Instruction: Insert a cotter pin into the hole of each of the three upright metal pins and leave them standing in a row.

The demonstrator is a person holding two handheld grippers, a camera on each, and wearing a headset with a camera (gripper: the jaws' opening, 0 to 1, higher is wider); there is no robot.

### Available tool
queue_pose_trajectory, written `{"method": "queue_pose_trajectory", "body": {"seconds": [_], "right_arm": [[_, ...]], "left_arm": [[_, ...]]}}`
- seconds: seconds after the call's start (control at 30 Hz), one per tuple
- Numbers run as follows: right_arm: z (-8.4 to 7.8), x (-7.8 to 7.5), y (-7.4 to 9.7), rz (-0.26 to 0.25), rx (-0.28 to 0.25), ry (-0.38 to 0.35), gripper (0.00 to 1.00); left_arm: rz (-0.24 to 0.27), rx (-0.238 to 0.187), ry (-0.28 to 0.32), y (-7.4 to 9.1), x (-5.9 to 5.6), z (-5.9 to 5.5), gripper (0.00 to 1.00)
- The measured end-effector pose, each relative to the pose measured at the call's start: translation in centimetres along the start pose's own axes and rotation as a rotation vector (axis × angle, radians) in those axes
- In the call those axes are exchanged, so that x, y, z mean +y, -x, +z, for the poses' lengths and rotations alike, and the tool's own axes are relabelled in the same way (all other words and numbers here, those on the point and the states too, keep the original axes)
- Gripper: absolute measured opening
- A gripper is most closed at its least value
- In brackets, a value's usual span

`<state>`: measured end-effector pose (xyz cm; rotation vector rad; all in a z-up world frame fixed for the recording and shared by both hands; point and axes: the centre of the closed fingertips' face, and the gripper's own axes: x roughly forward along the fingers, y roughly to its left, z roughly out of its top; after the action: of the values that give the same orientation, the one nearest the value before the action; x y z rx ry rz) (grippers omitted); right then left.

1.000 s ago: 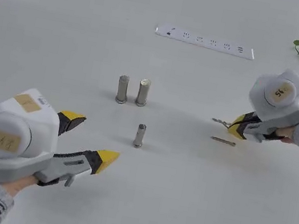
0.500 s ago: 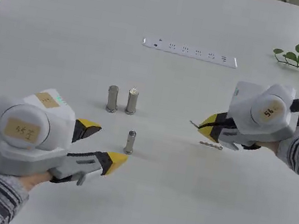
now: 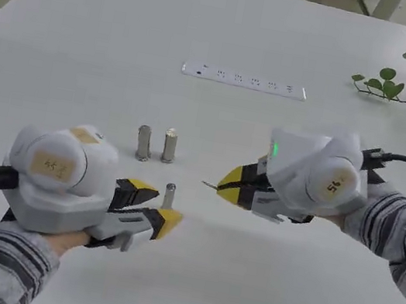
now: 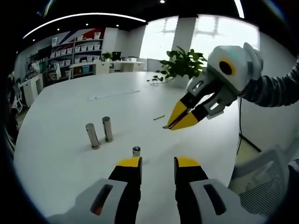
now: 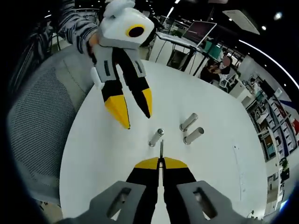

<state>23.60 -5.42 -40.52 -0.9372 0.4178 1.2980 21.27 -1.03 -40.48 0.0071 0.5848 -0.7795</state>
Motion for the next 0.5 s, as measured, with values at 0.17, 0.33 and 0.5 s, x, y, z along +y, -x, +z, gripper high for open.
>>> {"method": "queue_pose_trajectory", "body": {"seconds": [0.17, 0.33, 0.5], "right_arm": [[1.3, 1.4, -0.2, 0.027, -0.02, 0.046, 0.0], [2.0, 2.6, -0.3, 0.045, -0.028, 0.075, 0.0], [2.5, 3.2, -0.3, 0.052, -0.034, 0.086, 0.0]], "left_arm": [[-0.018, -0.013, 0.046, 0.0, -0.4, 0.3, 0.19], [-0.035, -0.029, 0.086, 0.1, -0.8, 0.6, 0.13], [-0.059, -0.041, 0.095, 0.2, -1.4, 0.8, 0.08]]}}
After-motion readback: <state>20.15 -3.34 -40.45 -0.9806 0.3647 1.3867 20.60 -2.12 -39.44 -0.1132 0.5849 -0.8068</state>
